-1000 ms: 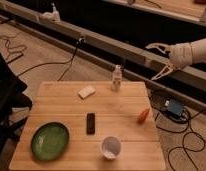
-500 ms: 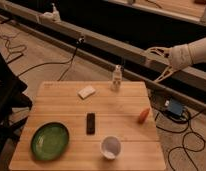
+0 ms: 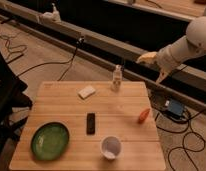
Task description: Place the white sponge in the ceramic cup
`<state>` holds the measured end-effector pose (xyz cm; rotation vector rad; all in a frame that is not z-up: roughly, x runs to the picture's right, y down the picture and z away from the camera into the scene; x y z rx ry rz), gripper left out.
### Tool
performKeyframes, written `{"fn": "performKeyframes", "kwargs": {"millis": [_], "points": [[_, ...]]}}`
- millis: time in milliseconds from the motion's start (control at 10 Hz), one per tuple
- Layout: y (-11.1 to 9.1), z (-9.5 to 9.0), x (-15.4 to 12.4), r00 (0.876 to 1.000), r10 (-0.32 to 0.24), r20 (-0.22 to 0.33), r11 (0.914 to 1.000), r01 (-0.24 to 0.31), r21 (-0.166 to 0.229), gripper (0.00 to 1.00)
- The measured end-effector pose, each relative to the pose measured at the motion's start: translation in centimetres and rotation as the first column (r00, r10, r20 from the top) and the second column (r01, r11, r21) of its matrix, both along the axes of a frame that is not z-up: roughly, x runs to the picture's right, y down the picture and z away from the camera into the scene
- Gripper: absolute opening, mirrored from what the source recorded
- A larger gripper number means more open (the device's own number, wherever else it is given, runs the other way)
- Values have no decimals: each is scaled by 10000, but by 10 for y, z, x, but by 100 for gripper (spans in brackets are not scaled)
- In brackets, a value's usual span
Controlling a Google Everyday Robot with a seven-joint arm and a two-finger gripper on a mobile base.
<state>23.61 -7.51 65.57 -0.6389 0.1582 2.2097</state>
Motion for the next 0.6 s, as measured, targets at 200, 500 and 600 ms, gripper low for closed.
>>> {"fn": "performKeyframes", "kwargs": {"millis": [200, 500, 600], "points": [[0, 0, 0, 9999, -152, -77, 9999, 152, 68, 78], [0, 1, 1, 9997, -189, -123, 9998, 190, 68, 78], [1, 6, 4, 9985, -410, -357, 9991, 414, 108, 78]]}}
